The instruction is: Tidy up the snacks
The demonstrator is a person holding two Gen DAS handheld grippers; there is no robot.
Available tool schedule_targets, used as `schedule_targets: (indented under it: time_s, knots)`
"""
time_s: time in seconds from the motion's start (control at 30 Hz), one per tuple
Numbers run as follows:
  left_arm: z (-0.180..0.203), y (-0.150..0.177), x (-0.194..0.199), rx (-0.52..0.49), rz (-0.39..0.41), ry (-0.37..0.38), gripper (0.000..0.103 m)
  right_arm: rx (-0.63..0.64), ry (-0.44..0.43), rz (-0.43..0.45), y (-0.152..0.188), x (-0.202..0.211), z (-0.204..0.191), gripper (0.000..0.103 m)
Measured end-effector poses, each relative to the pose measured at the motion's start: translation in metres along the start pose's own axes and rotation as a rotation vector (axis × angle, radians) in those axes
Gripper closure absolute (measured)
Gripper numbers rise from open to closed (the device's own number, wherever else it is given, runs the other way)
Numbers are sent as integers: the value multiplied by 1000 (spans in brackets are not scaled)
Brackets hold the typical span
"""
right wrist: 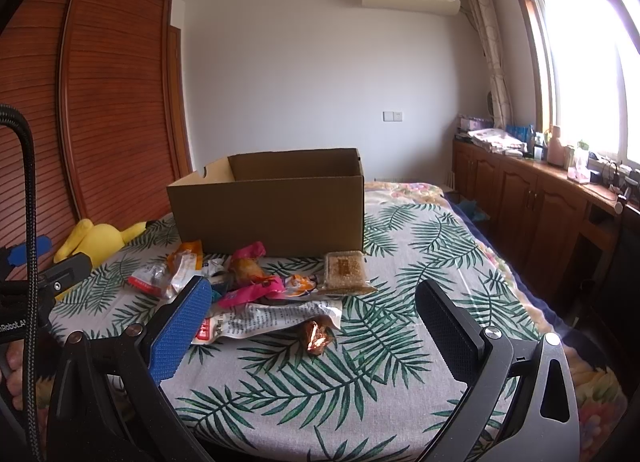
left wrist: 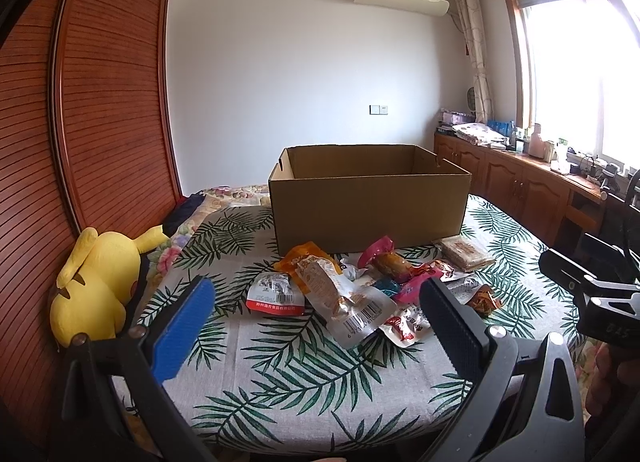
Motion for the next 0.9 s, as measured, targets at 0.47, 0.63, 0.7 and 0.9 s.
schedule_targets:
  time_s: [0.47, 0.63, 0.7, 0.9]
  knots:
    - [0, 1, 0, -1, -2, 0, 0, 1, 0, -1, 0, 0, 1, 0]
    - [-1, 6, -8, -3, -24, -1, 0, 7, 4, -13, 3, -4, 3, 0]
    - [-3, 11, -15, -5, -44, -2, 0, 6, 5, -20, 6, -8, 4, 0]
    - [-15, 20, -31, 13, -79, -10, 0, 19, 8, -50, 11, -22, 7, 0]
Point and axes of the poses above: each gripper's, at about its wrist camera, not at the fingertips, and x roughly against the way its jaws point, z to its right, y to its underside, the point moved 5 cm from there along -x, roughly the way its jaws point, and after that the axes turned 4 degrees about -z, right-handed, at the moved point
